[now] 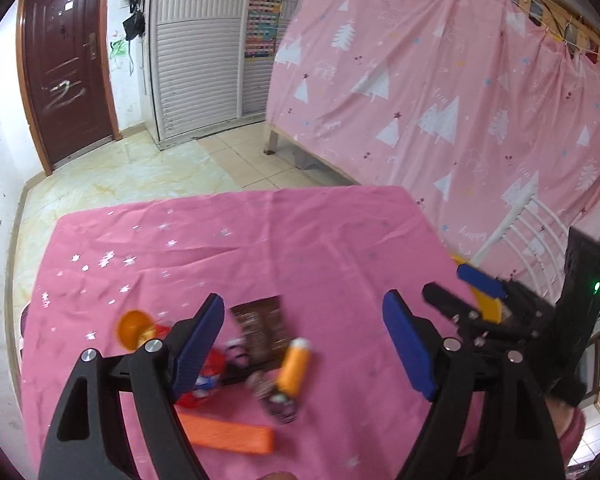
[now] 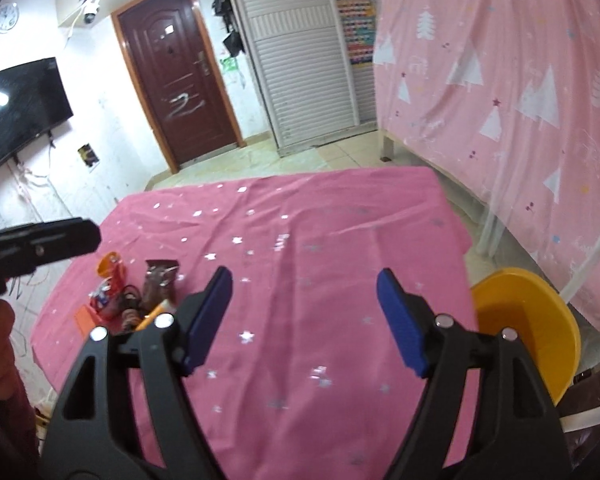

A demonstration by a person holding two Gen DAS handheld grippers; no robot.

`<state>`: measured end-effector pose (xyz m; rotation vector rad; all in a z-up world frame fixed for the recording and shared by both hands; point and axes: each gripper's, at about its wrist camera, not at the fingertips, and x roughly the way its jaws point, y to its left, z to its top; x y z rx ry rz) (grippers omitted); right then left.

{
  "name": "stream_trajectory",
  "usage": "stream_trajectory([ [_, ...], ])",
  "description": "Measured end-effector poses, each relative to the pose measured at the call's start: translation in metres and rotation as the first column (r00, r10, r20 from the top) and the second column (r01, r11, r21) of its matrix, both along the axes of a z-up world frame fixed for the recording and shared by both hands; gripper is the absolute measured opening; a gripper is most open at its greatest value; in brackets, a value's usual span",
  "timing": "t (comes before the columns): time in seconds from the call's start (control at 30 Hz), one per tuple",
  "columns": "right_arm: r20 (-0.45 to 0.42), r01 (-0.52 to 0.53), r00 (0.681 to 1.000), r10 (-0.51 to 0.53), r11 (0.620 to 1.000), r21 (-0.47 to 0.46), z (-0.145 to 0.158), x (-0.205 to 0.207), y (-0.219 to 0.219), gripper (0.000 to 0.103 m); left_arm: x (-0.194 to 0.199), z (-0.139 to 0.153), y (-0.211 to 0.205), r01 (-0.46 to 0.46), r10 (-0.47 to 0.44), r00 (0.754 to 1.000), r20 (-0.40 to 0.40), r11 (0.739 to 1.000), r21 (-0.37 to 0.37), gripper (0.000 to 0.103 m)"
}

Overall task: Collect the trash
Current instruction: 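Move both grippers back over the table toward the remaining trash, then grasp the red Hello Kitty candy bag with the left gripper while the right grasps the brown wrapper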

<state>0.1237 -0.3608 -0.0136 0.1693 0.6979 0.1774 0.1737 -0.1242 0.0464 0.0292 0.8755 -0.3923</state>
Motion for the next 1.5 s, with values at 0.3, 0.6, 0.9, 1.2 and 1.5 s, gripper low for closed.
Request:
stream_trajectory([
  [0.3, -0.017, -0.072, 0.997, 0.071, 0.997, -0.041, 0.002, 0.01, 0.049, 0.072, 0.001, -0.015, 0.043, -0.024, 0.024, 0.999, -0.026, 1.0, -0.004, 0.075],
  [0.6, -0.042, -0.106, 0.994, 0.104, 0.992, -0.064, -0.002, 0.021, 0.073, 0.079, 0.006, -0.04, 0.071, -0.04, 0.038, 0.993, -0.108, 0.999, -0.022, 0.075],
  [0.9, -0.067, -0.128, 0.99, 0.124, 0.99, -0.064, -0.006, 0.033, 0.089, 0.079, 0.015, -0.069, 0.077, -0.026, 0.022, 0.985, -0.173, 0.999, -0.019, 0.066],
  [1.2, -0.101, -0.165, 0.982, 0.157, 0.984, -0.075, -0.013, 0.046, 0.112, 0.079, 0.02, -0.096, 0.08, 0.005, -0.003, 0.98, -0.199, 1.0, 0.006, 0.035],
  [1.5, -0.141, -0.201, 0.973, 0.182, 0.97, -0.138, -0.024, 0.057, 0.14, 0.071, 0.018, -0.094, 0.094, 0.002, -0.009, 0.983, -0.184, 0.999, -0.04, 0.03],
])
